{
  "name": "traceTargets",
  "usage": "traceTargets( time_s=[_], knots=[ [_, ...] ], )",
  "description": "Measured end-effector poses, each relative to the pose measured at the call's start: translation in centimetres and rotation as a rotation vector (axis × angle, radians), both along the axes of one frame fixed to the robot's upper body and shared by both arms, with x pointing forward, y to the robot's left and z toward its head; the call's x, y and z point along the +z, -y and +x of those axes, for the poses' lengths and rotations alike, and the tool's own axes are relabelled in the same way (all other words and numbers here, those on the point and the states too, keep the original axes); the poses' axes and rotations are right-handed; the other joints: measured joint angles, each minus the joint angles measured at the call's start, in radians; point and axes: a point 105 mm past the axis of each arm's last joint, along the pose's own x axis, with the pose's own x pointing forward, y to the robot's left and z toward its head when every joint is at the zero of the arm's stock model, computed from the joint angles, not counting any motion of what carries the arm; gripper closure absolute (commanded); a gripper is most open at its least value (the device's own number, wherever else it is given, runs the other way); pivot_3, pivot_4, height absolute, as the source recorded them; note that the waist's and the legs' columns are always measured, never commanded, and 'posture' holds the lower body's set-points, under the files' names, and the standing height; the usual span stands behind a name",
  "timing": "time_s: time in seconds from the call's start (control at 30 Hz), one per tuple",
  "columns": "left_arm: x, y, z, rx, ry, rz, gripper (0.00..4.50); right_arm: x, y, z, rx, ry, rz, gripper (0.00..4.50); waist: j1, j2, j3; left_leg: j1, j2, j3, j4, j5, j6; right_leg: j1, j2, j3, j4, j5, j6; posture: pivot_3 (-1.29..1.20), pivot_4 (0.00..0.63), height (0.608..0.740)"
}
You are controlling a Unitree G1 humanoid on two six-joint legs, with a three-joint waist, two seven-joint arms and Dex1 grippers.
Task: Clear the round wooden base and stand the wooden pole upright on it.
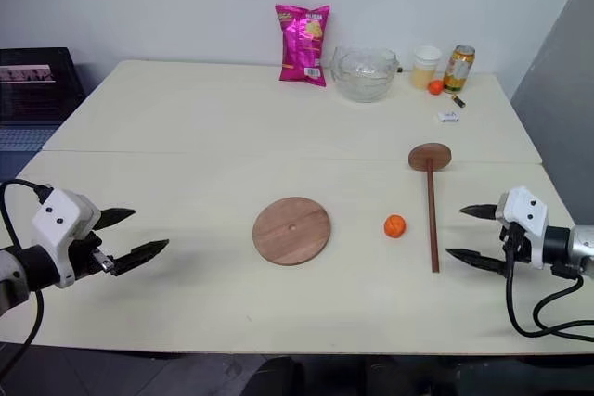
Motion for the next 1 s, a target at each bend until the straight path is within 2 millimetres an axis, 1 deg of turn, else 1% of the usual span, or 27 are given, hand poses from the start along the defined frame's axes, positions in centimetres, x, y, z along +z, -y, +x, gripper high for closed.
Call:
traceTargets(
  time_s=[0.1, 0.3, 0.4, 0.5, 0.63, 0.73, 0.8, 0.87, 1.0],
  knots=[
    [-0.6, 0.1, -0.2, -0.018, -0.017, 0.012, 0.00, 0.0, 0.0, 0.0, 0.004, 0.006, 0.000, 0.04, 0.000, 0.000, 0.000, 0.000, 0.000, 0.000, 0.000, 0.000, 0.000, 0.000, 0.000, 0.000, 0.000, 0.000, 0.000, 0.00, 0.150, 0.740],
    [-0.5, 0.4, -0.2, -0.044, -0.008, 0.014, 0.00, 0.1, -0.2, 0.1, 0.011, 0.020, -0.004, 0.04, 0.000, 0.000, 0.000, 0.000, 0.000, 0.000, 0.000, 0.000, 0.000, 0.000, 0.000, 0.000, 0.000, 0.000, 0.000, 0.00, 0.150, 0.740],
    [0.0, 1.2, 0.0, -0.077, 0.023, -0.061, 0.00, 0.2, -0.6, 0.2, 0.031, 0.039, 0.001, 0.04, 0.000, 0.000, 0.000, 0.000, 0.000, 0.000, 0.000, 0.000, 0.000, 0.000, 0.000, 0.000, 0.000, 0.000, 0.000, 0.00, 0.150, 0.740],
    [0.6, 1.3, 0.1, -0.092, 0.052, -0.062, 0.00, 0.4, -0.9, 0.3, 0.045, 0.044, 0.005, 0.04, 0.000, 0.000, 0.000, 0.000, 0.000, 0.000, 0.000, 0.000, 0.000, 0.000, 0.000, 0.000, 0.000, 0.000, 0.000, 0.00, 0.150, 0.740],
    [0.9, 1.4, 0.1, -0.108, 0.067, -0.053, 0.00, 0.7, -1.0, 0.7, 0.040, 0.061, 0.007, 0.04, 0.000, 0.000, 0.000, 0.000, 0.000, 0.000, 0.000, 0.000, 0.000, 0.000, 0.000, 0.000, 0.000, 0.000, 0.000, 0.00, 0.150, 0.740],
    [1.8, 1.6, 0.5, -0.124, 0.107, -0.034, 0.00, 1.2, -1.1, 1.0, 0.029, 0.072, 0.017, 0.04, 0.000, 0.000, 0.000, 0.000, 0.000, 0.000, 0.000, 0.000, 0.000, 0.000, 0.000, 0.000, 0.000, 0.000, 0.000, 0.00, 0.150, 0.740],
    [2.2, 2.0, 0.6, -0.144, 0.118, -0.025, 0.00, 1.2, -1.2, 1.0, 0.028, 0.063, 0.025, 0.04, 0.000, 0.000, 0.000, 0.000, 0.000, 0.000, 0.000, 0.000, 0.000, 0.000, 0.000, 0.000, 0.000, 0.000, 0.000, 0.00, 0.150, 0.740],
    [2.3, 2.9, 0.7, -0.188, 0.116, -0.011, 0.00, 1.4, -1.5, 0.9, 0.035, 0.062, 0.028, 0.04, 0.000, 0.000, 0.000, -0.001, 0.000, 0.000, 0.000, 0.000, 0.000, 0.000, 0.000, 0.000, 0.000, 0.000, 0.000, 0.00, 0.150, 0.740],
    [2.0, 4.8, 0.7, -0.291, 0.080, 0.039, 0.00, 2.1, -2.7, 0.6, 0.074, 0.068, 0.045, 0.04, 0.000, 0.001, 0.000, -0.001, 0.000, 0.000, 0.000, 0.000, 0.000, 0.000, 0.000, 0.000, 0.000, 0.000, 0.000, 0.00, 0.150, 0.740]
  ],
)
